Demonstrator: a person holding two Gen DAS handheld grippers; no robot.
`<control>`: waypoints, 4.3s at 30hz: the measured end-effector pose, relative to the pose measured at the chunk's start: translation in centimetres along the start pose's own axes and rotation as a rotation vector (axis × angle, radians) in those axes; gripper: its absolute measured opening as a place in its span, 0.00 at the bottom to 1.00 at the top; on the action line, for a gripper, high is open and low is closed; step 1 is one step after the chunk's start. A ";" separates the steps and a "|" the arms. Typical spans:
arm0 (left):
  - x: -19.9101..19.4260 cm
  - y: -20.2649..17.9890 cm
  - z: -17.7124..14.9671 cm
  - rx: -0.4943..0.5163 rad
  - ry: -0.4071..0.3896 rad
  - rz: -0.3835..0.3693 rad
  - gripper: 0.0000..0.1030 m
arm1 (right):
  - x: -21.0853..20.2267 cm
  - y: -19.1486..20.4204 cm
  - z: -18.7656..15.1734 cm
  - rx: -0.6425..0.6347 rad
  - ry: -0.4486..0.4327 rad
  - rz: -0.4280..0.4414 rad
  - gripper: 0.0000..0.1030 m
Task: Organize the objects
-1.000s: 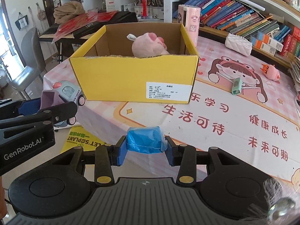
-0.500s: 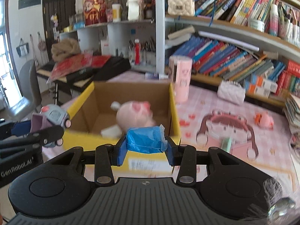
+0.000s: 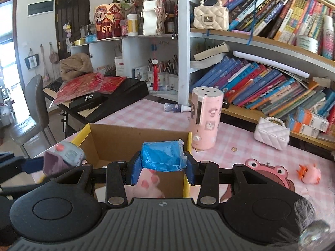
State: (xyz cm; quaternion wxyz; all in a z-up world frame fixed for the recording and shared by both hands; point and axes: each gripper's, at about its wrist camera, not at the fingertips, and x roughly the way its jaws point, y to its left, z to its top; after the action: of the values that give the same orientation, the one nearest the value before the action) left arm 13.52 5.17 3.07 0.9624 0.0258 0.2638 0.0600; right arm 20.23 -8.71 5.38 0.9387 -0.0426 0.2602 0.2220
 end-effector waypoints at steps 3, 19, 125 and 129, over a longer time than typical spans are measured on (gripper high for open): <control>1.3 -0.4 0.0 0.007 0.029 0.007 0.36 | 1.4 -0.1 0.4 -0.011 0.014 0.030 0.38; 6.1 -1.6 -0.4 0.030 0.145 0.048 0.36 | 8.0 0.5 1.0 -0.098 0.132 0.146 0.38; -1.0 1.3 -2.1 -0.094 0.087 0.131 0.86 | 2.1 2.7 0.8 -0.183 0.073 0.199 0.61; -1.9 1.7 -2.5 -0.088 0.080 0.130 0.86 | -0.5 2.2 -0.3 -0.127 0.014 0.116 0.66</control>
State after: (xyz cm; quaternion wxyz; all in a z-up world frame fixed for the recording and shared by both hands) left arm 10.44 6.62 2.05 0.9454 -0.0017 0.2968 0.1346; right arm 18.68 -6.97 5.47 0.9178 -0.0884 0.2544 0.2917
